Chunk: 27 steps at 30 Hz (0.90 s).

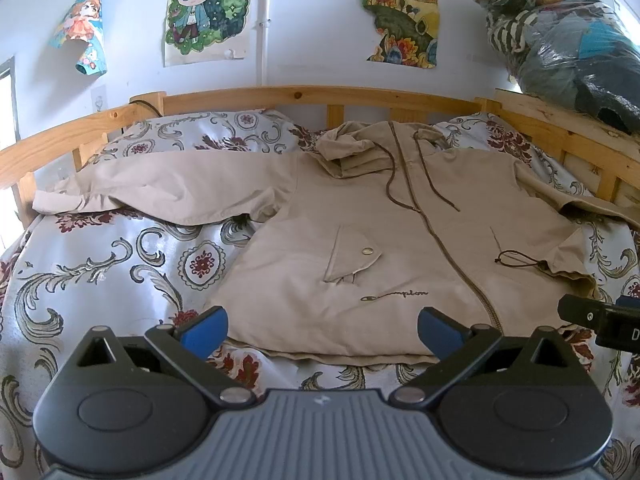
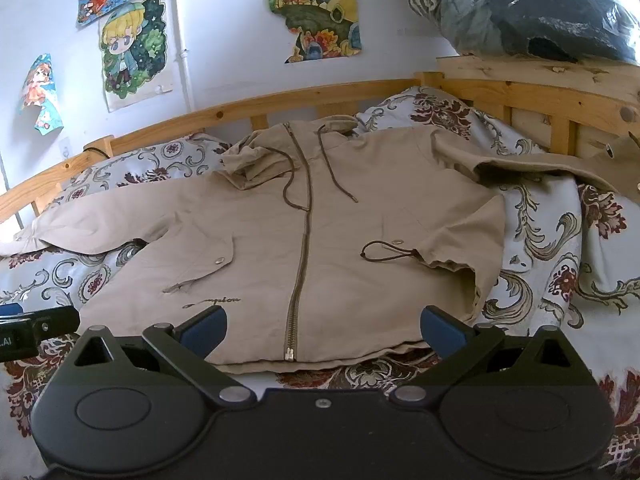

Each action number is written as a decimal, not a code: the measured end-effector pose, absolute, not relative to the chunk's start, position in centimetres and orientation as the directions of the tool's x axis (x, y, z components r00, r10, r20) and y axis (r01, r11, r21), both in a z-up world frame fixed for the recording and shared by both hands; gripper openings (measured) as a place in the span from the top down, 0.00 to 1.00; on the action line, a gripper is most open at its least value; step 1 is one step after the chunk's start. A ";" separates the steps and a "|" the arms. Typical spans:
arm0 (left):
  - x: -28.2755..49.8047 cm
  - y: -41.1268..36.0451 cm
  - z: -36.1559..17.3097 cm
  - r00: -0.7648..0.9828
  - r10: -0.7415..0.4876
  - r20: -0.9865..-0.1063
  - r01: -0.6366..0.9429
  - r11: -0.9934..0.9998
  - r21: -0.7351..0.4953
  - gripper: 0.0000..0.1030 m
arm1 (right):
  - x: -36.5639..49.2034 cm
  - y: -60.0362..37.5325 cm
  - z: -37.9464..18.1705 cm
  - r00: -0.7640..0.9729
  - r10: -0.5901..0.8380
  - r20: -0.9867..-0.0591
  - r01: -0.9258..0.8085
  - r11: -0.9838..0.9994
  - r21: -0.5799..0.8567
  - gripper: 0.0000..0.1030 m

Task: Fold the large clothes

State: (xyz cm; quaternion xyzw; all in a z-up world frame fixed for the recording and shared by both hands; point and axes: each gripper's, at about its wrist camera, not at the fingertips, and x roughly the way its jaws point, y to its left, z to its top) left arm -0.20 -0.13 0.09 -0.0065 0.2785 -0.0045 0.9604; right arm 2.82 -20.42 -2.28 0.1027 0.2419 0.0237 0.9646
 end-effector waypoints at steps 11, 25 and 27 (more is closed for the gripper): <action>-0.2 -0.5 0.0 0.844 0.014 -0.536 -0.013 1.000 0.006 0.01 | 2.8 -21.2 -3.1 0.881 0.095 -0.463 0.005 0.977 0.211 0.01; -0.3 -0.7 -0.2 0.839 0.033 -0.543 -0.028 0.999 0.017 0.01 | 2.9 -21.1 -2.9 0.877 0.094 -0.471 0.018 0.973 0.229 0.01; -0.2 -0.5 -0.2 0.837 0.038 -0.545 -0.035 0.999 0.015 0.01 | 2.9 -21.1 -2.9 0.878 0.096 -0.469 0.016 0.973 0.229 0.01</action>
